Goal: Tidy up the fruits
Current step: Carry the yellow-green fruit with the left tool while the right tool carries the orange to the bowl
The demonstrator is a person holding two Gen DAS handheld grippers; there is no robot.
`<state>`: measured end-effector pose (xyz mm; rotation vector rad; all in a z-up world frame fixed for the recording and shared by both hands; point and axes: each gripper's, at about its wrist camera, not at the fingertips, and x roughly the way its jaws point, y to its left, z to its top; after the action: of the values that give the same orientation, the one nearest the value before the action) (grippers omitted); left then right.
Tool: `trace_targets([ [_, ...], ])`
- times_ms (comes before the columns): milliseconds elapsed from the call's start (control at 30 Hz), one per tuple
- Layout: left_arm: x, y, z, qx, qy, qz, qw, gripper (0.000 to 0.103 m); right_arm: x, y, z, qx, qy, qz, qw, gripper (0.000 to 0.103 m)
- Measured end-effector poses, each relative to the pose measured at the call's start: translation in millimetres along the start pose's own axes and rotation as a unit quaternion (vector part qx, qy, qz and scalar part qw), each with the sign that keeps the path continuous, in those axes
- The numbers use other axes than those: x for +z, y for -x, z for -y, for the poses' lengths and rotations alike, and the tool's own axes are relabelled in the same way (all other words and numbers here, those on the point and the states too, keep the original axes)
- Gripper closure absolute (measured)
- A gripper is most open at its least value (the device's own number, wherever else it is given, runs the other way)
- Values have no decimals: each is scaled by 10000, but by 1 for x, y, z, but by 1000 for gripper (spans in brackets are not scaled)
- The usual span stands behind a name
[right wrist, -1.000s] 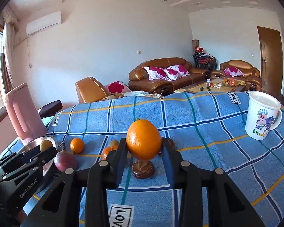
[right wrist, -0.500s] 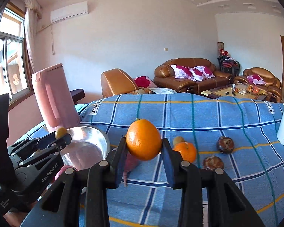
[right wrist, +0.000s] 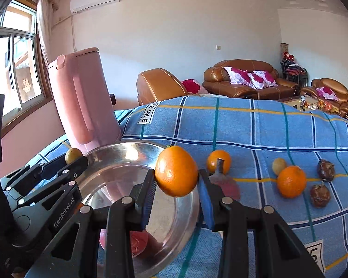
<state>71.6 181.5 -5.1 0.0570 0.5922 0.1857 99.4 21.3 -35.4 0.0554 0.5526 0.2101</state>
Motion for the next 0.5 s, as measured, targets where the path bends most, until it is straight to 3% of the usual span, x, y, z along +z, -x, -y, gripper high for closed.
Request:
trace_targets([
  [167, 0, -12, -3, 236, -54, -203, 9995, 77, 2, -16, -11, 82, 108, -266, 9996, 65],
  [500, -5, -22, 1, 272, -152, -497, 9983, 77, -1, -37, -16, 163, 137, -863, 9960, 64],
])
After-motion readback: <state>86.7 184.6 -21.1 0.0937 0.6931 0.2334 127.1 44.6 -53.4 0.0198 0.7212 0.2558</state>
